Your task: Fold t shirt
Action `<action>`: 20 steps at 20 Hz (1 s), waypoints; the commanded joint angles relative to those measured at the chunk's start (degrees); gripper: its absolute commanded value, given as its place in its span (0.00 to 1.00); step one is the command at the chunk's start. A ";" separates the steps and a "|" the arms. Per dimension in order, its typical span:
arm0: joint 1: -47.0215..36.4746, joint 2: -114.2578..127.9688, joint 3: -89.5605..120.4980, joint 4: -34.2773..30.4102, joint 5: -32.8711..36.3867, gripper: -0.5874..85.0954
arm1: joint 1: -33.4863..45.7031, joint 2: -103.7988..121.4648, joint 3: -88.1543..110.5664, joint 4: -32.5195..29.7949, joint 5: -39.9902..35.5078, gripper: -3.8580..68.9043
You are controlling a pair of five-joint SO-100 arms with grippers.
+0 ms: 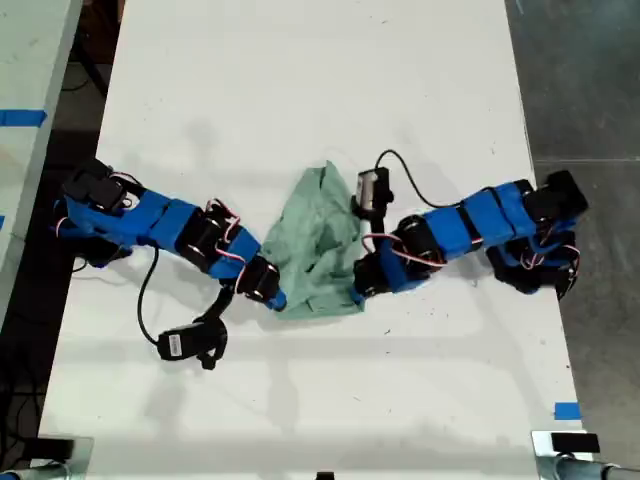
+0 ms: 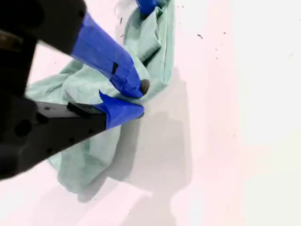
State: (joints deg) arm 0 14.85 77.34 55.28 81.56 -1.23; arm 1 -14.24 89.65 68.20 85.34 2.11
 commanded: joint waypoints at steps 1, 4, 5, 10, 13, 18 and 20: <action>-7.12 6.42 -0.53 4.13 2.81 0.01 | 6.68 10.37 0.35 1.23 -7.12 0.07; -15.03 6.86 -0.53 6.15 6.68 0.01 | 15.64 15.29 1.93 1.23 -13.80 0.07; -17.75 6.86 -0.62 6.50 7.82 0.01 | 18.98 16.17 2.90 0.88 -16.08 0.07; -31.46 1.85 0.00 6.77 12.92 0.01 | 33.31 16.96 12.66 -7.21 -25.05 0.07; -39.99 -6.42 -0.18 6.94 14.41 0.04 | 40.61 15.03 20.39 -15.38 -29.97 0.07; -45.70 -13.62 -1.14 8.79 19.51 0.25 | 47.02 9.40 22.24 -15.73 -35.16 0.47; -45.53 -9.32 -0.70 9.93 20.57 0.23 | 48.16 10.99 20.39 -11.25 -34.54 0.46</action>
State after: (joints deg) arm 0 -30.06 62.58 55.90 90.70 18.02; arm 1 32.61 98.53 91.23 71.19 -31.90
